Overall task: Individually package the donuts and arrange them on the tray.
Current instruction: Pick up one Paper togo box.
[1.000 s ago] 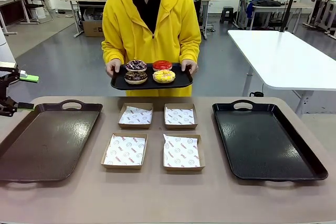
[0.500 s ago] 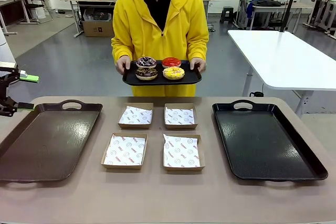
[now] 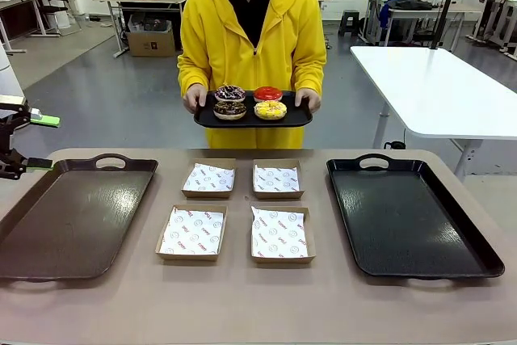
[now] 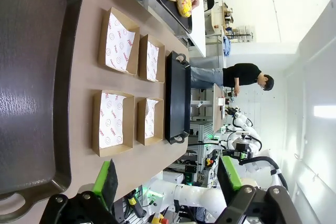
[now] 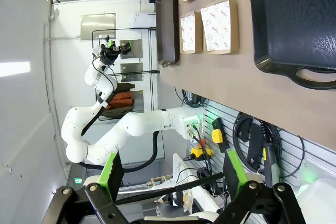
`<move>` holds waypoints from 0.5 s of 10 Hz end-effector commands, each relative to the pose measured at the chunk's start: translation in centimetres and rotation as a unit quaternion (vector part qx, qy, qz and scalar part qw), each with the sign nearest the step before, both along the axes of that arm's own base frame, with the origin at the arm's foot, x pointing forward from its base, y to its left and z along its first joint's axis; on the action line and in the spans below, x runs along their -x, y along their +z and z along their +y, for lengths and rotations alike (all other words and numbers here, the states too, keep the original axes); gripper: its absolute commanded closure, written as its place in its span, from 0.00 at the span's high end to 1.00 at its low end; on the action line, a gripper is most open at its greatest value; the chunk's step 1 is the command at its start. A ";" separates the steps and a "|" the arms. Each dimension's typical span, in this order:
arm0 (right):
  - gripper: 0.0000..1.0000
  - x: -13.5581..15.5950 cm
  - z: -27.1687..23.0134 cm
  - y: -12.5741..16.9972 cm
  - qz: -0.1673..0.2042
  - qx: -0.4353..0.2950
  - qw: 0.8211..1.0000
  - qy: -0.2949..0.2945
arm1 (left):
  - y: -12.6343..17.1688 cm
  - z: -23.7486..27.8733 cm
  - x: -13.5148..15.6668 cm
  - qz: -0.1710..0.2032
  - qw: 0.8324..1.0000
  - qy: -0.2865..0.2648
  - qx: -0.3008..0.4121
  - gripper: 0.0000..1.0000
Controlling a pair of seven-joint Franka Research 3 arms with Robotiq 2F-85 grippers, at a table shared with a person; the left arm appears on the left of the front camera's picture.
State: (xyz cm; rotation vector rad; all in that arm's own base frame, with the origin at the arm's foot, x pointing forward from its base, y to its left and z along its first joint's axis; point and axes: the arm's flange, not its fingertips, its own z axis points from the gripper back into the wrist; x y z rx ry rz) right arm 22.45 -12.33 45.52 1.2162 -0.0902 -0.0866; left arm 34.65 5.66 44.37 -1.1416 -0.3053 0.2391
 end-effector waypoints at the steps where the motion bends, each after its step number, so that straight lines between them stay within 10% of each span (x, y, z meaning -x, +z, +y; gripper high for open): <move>1: 1.00 0.1 0.0 0.0 0.005 -0.003 1.000 0.000 | 0.0 0.0 0.0 0.000 1.000 0.000 0.000 1.00; 5: 1.00 0.1 0.0 0.0 0.005 -0.003 1.000 0.000 | 3.7 -5.8 -2.8 0.037 0.988 -0.026 -0.150 1.00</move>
